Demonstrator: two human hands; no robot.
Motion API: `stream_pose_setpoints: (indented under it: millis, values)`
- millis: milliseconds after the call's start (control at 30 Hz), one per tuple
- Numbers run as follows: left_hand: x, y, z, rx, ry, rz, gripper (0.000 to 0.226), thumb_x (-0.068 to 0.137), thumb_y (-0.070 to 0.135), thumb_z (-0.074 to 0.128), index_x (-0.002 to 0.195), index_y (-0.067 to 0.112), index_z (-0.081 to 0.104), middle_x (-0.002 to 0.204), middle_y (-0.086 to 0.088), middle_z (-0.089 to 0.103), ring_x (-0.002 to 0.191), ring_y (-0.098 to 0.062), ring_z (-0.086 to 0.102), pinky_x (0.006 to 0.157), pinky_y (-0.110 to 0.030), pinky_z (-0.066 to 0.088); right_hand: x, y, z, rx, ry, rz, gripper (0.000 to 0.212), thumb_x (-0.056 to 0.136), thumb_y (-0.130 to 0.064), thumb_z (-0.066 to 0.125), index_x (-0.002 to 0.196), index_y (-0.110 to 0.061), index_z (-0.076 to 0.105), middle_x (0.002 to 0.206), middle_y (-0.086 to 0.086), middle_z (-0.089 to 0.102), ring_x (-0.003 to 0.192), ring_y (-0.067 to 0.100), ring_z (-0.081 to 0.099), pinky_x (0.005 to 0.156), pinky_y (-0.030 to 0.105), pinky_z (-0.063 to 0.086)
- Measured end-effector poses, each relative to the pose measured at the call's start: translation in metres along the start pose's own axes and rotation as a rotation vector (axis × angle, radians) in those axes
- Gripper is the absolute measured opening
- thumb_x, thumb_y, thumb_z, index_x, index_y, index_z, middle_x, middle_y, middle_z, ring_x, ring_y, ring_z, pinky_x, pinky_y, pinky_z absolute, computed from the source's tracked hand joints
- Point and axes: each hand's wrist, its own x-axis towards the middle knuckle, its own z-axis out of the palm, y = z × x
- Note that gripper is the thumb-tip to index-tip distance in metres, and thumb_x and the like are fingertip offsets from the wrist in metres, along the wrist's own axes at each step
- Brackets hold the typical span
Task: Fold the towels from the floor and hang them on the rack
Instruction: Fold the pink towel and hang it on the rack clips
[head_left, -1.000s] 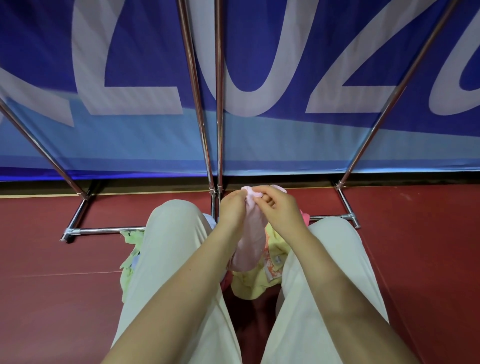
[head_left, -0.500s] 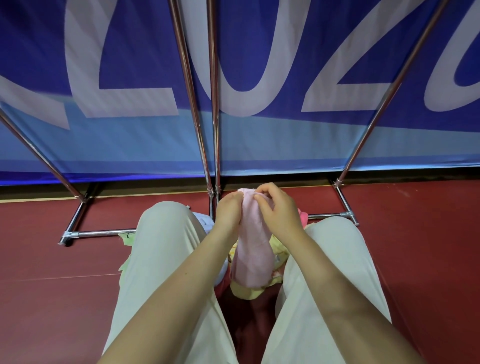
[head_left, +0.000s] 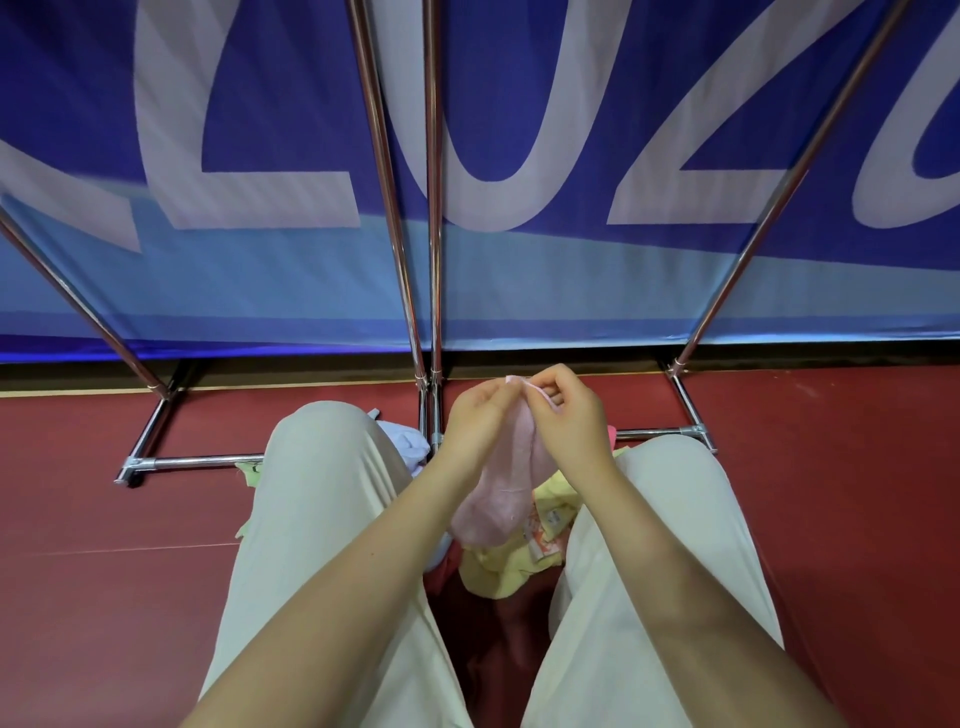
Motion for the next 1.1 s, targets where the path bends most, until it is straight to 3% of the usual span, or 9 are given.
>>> stream_pose_setpoints:
  millis: [133, 267, 433, 533, 600, 733, 833, 967, 1100]
  values:
    - [0.002, -0.003, -0.004, 0.053, 0.088, 0.012, 0.019, 0.098, 0.017, 0.051, 0.091, 0.018, 0.069, 0.080, 0.009, 0.065, 0.077, 0.002, 0.056, 0.068, -0.014, 0.043, 0.001, -0.002, -0.001, 0.065, -0.054, 0.026, 0.009, 0.089, -0.012, 0.061, 0.085, -0.020, 0.062, 0.079, -0.009, 0.064, 0.072, -0.001, 0.056, 0.069, 0.014, 0.046]
    - [0.007, -0.004, -0.013, 0.054, 0.179, 0.024, 0.021, 0.097, 0.017, 0.048, 0.085, 0.018, 0.065, 0.082, 0.001, 0.061, 0.072, -0.006, 0.050, 0.068, -0.022, 0.040, -0.003, -0.005, -0.001, 0.162, -0.166, 0.047, 0.014, 0.088, -0.001, 0.057, 0.094, -0.013, 0.062, 0.079, -0.007, 0.060, 0.067, -0.002, 0.053, 0.066, 0.011, 0.043]
    - [0.012, -0.003, -0.033, 0.043, 0.277, 0.064, 0.021, 0.098, 0.018, 0.047, 0.090, 0.012, 0.065, 0.089, -0.004, 0.064, 0.081, -0.015, 0.053, 0.077, -0.032, 0.043, -0.008, 0.010, -0.003, -0.068, -0.304, 0.060, 0.008, 0.086, -0.018, 0.065, 0.091, -0.023, 0.061, 0.079, -0.002, 0.061, 0.067, 0.003, 0.050, 0.064, 0.012, 0.041]
    - [0.012, -0.005, -0.041, 0.131, 0.281, 0.137, 0.021, 0.097, 0.017, 0.046, 0.091, 0.010, 0.065, 0.092, -0.006, 0.067, 0.084, -0.015, 0.056, 0.080, -0.033, 0.045, -0.010, 0.015, -0.006, -0.140, -0.311, 0.048, 0.003, 0.088, -0.023, 0.063, 0.086, -0.025, 0.062, 0.082, -0.001, 0.063, 0.070, 0.008, 0.050, 0.065, 0.020, 0.041]
    - [0.011, -0.009, -0.045, 0.203, 0.267, 0.208, 0.020, 0.097, 0.016, 0.047, 0.089, 0.009, 0.064, 0.089, -0.003, 0.066, 0.082, -0.013, 0.056, 0.078, -0.029, 0.044, -0.011, 0.015, -0.009, -0.164, -0.298, 0.026, 0.008, 0.089, -0.022, 0.061, 0.084, -0.028, 0.061, 0.078, -0.007, 0.062, 0.070, 0.007, 0.051, 0.066, 0.024, 0.042]
    - [0.005, -0.012, -0.050, 0.328, 0.240, 0.322, 0.020, 0.098, 0.015, 0.046, 0.086, 0.018, 0.061, 0.080, 0.011, 0.062, 0.075, 0.001, 0.055, 0.065, -0.006, 0.037, -0.014, 0.015, -0.016, -0.100, -0.213, -0.031, 0.013, 0.089, -0.017, 0.061, 0.082, -0.027, 0.062, 0.076, -0.010, 0.063, 0.073, 0.007, 0.054, 0.070, 0.027, 0.045]
    - [0.004, -0.016, -0.054, 0.356, 0.248, 0.375, 0.019, 0.099, 0.013, 0.046, 0.088, 0.017, 0.062, 0.081, 0.009, 0.062, 0.076, 0.003, 0.054, 0.066, -0.006, 0.037, -0.013, 0.017, -0.020, -0.115, -0.137, -0.091, 0.012, 0.089, -0.017, 0.062, 0.081, -0.026, 0.063, 0.075, -0.008, 0.064, 0.077, 0.012, 0.057, 0.072, 0.029, 0.046]
    - [0.003, -0.019, -0.057, 0.312, 0.234, 0.352, 0.017, 0.099, 0.014, 0.048, 0.093, 0.012, 0.064, 0.087, 0.007, 0.063, 0.079, 0.004, 0.055, 0.068, -0.002, 0.036, -0.011, 0.023, -0.020, -0.219, -0.177, -0.072, 0.003, 0.088, -0.027, 0.062, 0.090, -0.030, 0.062, 0.075, -0.014, 0.059, 0.084, 0.017, 0.056, 0.076, 0.032, 0.045]
    - [-0.004, -0.018, -0.057, 0.304, 0.178, 0.383, 0.017, 0.098, 0.012, 0.049, 0.093, 0.016, 0.064, 0.088, 0.010, 0.065, 0.080, 0.009, 0.056, 0.071, -0.002, 0.037, -0.010, 0.027, -0.018, -0.305, -0.256, -0.021, 0.031, 0.084, -0.042, 0.067, 0.111, -0.026, 0.062, 0.082, -0.017, 0.053, 0.083, 0.009, 0.052, 0.073, 0.026, 0.041]
